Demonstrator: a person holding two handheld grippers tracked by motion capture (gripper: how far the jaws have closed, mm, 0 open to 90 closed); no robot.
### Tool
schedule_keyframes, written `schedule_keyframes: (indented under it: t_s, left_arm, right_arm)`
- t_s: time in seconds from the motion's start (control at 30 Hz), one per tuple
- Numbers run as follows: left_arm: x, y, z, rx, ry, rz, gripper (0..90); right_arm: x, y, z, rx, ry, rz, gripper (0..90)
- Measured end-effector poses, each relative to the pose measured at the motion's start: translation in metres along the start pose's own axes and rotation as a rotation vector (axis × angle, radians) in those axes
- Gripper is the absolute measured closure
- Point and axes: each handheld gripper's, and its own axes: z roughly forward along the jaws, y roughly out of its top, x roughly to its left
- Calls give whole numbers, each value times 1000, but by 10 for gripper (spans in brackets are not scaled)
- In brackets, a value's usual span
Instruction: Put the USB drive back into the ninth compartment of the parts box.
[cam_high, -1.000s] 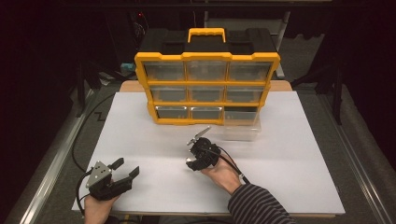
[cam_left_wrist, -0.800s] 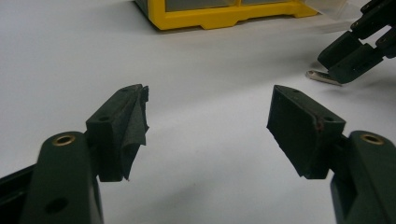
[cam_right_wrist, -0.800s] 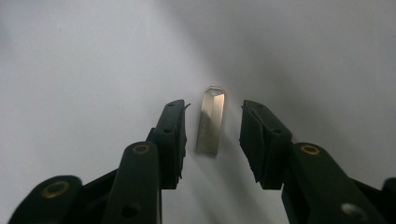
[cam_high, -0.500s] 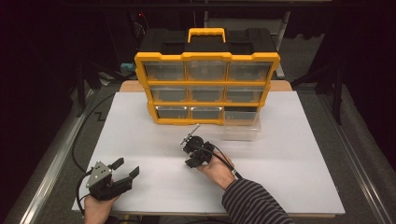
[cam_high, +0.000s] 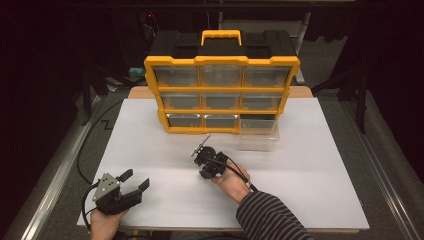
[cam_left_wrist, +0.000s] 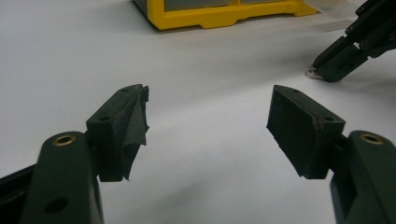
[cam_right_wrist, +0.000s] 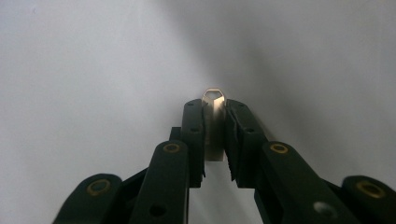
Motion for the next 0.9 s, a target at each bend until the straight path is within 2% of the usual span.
schedule_keyframes:
  t_s: [0.4, 0.9]
  left_arm:
    - [0, 0, 0, 0, 1, -4, 293]
    - [0, 0, 0, 0, 4, -4, 294]
  right_arm:
    - [-1, -4, -8, -16, -4, -11, 797]
    - [-7, -27, -29, -36, -17, 7, 797]
